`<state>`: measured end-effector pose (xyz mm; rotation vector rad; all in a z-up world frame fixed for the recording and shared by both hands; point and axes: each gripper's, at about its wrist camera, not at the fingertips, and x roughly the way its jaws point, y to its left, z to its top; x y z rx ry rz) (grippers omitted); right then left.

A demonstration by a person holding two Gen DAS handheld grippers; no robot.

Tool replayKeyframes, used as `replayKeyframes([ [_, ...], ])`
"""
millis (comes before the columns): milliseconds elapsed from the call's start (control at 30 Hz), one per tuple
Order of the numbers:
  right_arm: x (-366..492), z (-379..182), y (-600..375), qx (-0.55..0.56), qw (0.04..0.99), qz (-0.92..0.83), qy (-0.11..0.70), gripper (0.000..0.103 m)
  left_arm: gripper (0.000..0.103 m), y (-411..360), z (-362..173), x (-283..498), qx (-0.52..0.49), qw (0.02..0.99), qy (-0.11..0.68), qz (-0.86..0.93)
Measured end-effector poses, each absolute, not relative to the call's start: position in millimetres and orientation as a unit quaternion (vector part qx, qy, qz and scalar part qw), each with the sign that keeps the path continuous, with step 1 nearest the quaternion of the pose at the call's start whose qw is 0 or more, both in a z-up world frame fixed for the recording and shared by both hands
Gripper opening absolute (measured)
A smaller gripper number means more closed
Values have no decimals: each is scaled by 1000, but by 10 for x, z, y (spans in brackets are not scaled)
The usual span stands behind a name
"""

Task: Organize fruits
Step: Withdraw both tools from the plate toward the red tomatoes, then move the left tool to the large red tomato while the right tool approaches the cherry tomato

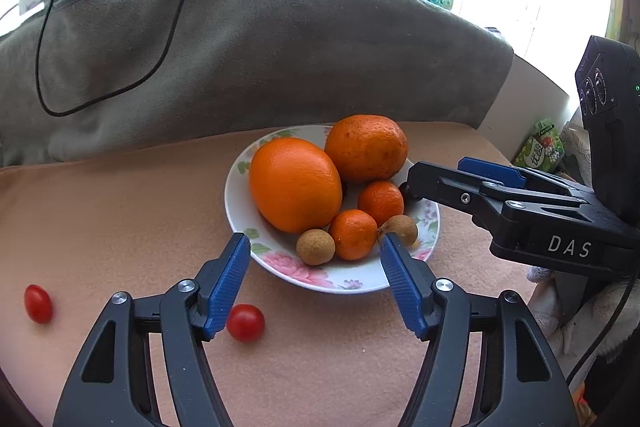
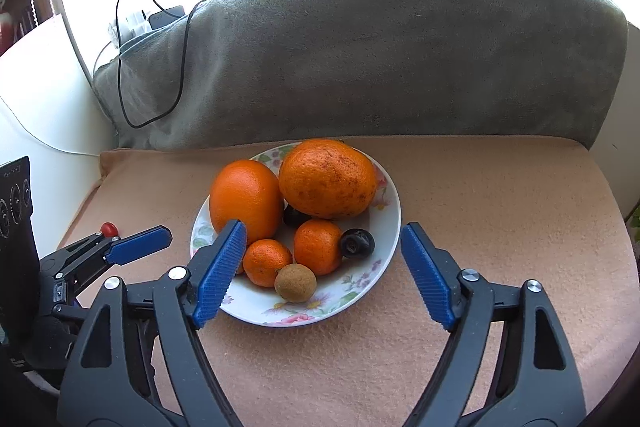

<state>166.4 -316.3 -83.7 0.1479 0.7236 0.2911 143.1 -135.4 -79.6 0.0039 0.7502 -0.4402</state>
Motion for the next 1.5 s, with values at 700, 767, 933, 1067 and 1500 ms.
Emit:
replayKeyframes([
  [700,1412,-641,-2854,81,924,174,330,88,73,-888,-662,1324,-21,921,349,-170],
  [767,1397,-633,-2813,81,924,179,329,88,73,-828,-663,1322,-24,922,349,-164],
  [933,1360,-628,-2703,78,921,193,329,88,73,-614,-690,1310,-32,925,350,-145],
  [1067,1329,-637,-2589,71,918,207,329,88,73,-419,-708,1301,-41,927,351,-126],
  [1500,1160,-840,-2130,32,897,266,352,86,73,167,-900,1304,-65,926,364,-71],
])
